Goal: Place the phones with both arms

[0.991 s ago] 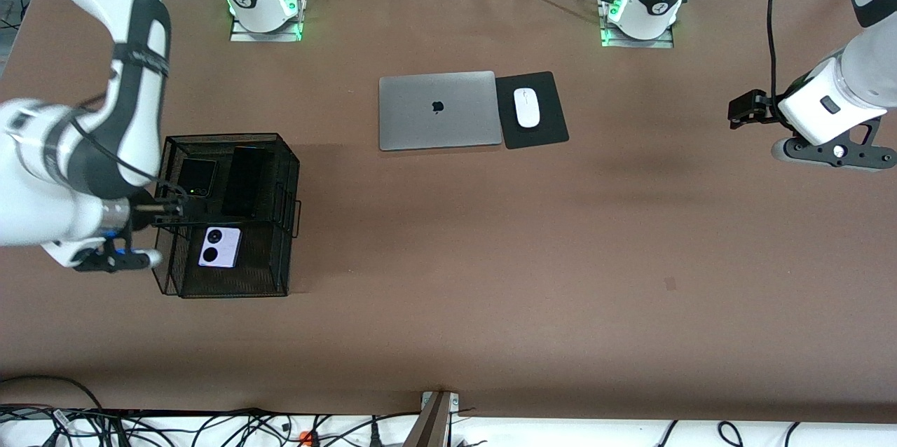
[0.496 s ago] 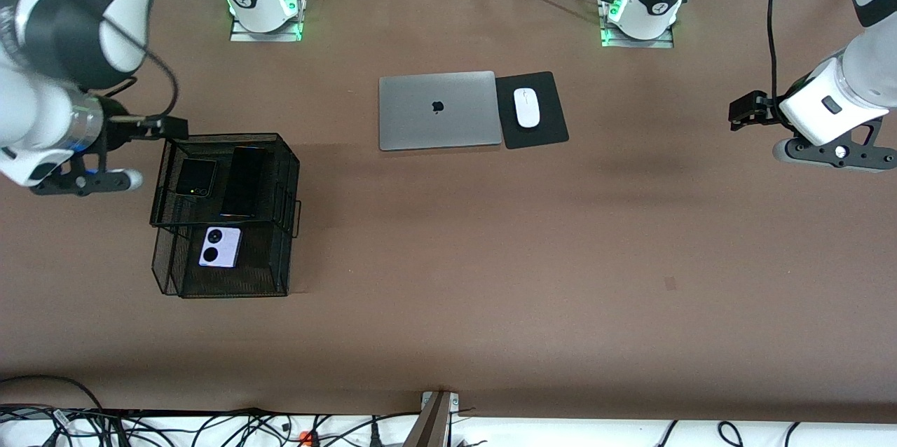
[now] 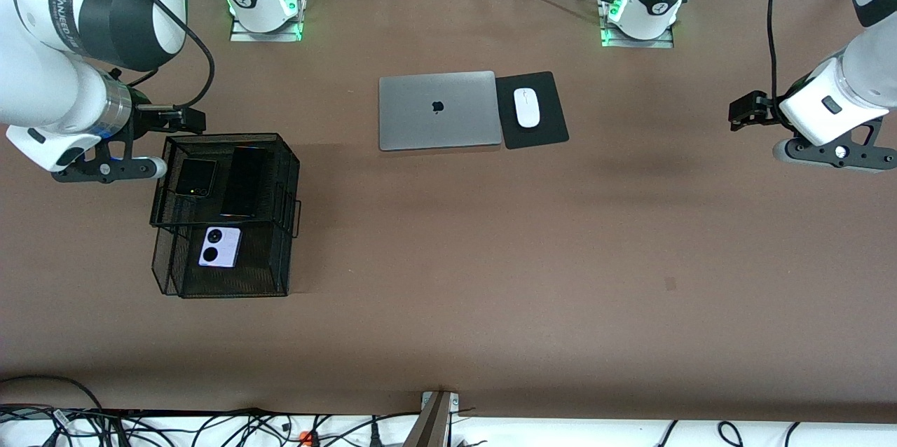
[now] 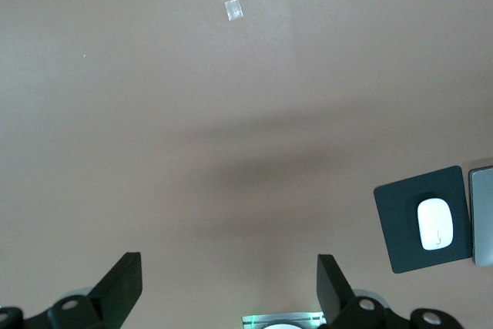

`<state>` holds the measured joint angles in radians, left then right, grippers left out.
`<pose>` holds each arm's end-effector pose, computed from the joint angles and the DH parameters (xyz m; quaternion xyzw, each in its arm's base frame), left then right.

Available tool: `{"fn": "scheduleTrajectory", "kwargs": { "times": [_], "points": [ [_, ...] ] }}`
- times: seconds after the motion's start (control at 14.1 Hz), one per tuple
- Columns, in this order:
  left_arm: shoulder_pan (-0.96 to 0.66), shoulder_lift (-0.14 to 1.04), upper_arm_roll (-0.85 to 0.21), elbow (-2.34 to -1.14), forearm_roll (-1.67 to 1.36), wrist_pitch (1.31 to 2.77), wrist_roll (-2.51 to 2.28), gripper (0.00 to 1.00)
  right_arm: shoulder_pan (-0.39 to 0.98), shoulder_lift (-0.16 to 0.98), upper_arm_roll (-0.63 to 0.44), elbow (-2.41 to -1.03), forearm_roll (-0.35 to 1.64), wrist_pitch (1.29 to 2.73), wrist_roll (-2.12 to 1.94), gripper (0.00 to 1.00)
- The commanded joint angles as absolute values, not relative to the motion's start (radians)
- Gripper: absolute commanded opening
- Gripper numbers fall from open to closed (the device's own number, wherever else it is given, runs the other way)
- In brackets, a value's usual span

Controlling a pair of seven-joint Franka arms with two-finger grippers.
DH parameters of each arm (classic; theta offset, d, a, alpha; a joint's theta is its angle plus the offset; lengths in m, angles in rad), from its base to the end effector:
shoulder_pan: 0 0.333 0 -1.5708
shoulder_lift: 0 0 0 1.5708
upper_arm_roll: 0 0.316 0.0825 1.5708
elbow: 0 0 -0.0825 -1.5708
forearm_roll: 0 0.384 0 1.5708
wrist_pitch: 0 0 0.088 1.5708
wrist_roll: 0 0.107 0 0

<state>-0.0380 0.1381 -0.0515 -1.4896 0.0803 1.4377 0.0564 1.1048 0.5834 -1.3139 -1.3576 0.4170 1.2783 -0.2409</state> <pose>0.5782 -0.0404 0.5739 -0.9923 0.0711 0.0941 0.0381 0.5961 0.1010 0.5459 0.9887 0.0399 -0.1369 0.0468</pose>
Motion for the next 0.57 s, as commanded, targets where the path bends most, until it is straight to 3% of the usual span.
{"fn": "scheduleTrajectory", "kwargs": {
  "times": [0.0, 0.21, 0.35, 0.5],
  "points": [
    [-0.032, 0.133, -0.055, -1.485, 0.077, 1.443, 0.066, 1.0, 0.961, 0.58, -1.171, -1.281, 0.437, 1.261, -0.23, 0.99],
    [-0.031, 0.135, -0.051, -1.486, 0.077, 1.443, 0.069, 1.0, 0.737, 0.578, -0.93, -1.108, 0.411, 1.166, -0.129, 0.99],
    [-0.032, 0.135, -0.049, -1.485, 0.08, 1.443, 0.071, 1.0, 0.646, 0.555, -0.791, -1.097, 0.347, 1.163, -0.114, 0.99],
    [-0.032, 0.133, -0.049, -1.486, 0.08, 1.442, 0.071, 1.0, 0.504, 0.506, -0.576, -1.089, 0.258, 1.17, -0.088, 0.98]
  ]
}}
